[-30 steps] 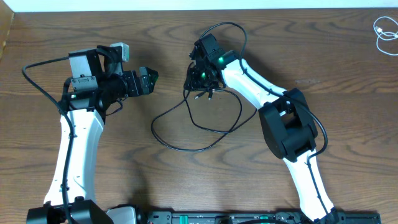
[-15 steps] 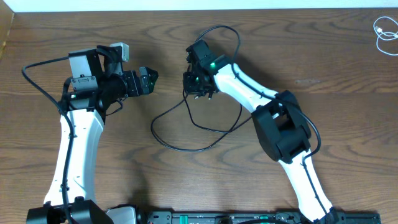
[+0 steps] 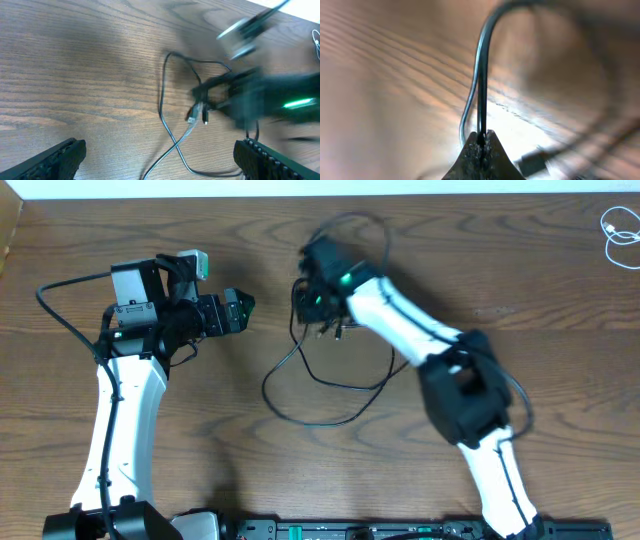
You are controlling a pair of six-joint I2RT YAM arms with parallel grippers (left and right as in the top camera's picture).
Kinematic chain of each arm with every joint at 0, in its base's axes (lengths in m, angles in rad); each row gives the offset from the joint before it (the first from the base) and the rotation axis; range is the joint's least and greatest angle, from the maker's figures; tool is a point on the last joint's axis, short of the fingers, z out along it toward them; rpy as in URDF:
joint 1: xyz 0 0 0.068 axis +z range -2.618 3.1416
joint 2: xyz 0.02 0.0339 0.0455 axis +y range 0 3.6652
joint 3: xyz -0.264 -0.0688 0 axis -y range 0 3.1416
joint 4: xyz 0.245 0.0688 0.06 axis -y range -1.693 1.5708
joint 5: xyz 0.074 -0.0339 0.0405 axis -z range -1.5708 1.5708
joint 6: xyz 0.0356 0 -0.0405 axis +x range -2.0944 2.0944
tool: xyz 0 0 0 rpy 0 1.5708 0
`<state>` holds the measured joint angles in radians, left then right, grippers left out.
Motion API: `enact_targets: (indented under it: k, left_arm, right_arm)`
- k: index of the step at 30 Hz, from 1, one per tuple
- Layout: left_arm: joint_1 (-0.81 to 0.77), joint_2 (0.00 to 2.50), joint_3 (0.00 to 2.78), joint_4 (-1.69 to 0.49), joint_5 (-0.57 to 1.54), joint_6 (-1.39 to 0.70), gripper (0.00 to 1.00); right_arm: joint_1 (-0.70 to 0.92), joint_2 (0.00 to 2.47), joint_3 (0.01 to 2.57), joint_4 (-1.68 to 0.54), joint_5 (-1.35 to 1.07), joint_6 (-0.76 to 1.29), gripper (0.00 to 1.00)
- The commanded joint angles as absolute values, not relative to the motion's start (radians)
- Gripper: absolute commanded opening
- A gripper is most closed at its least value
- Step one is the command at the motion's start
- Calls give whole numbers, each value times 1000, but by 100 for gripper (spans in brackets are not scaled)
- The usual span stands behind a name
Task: Untangle cables
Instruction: 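Grasp a black cable with the right gripper and pull it up-right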
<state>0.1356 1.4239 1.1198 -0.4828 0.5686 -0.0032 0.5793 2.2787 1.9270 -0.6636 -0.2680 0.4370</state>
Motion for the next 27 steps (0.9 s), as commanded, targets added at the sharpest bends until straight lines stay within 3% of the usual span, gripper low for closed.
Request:
enact_targets:
  k: [1,10,27]
  left_arm:
    - [140,1420,1128,-486,560,6,100]
    - [140,1420,1128,-486,560,5,100]
    - [140,1420,1128,-486,567,2,100]
  right_arm:
    - [506,2039,1943,-669,-342,384,1]
    - [277,1681,1943,-741,-384,389,1]
    - [68,1557,1959,-722,-421,377,1]
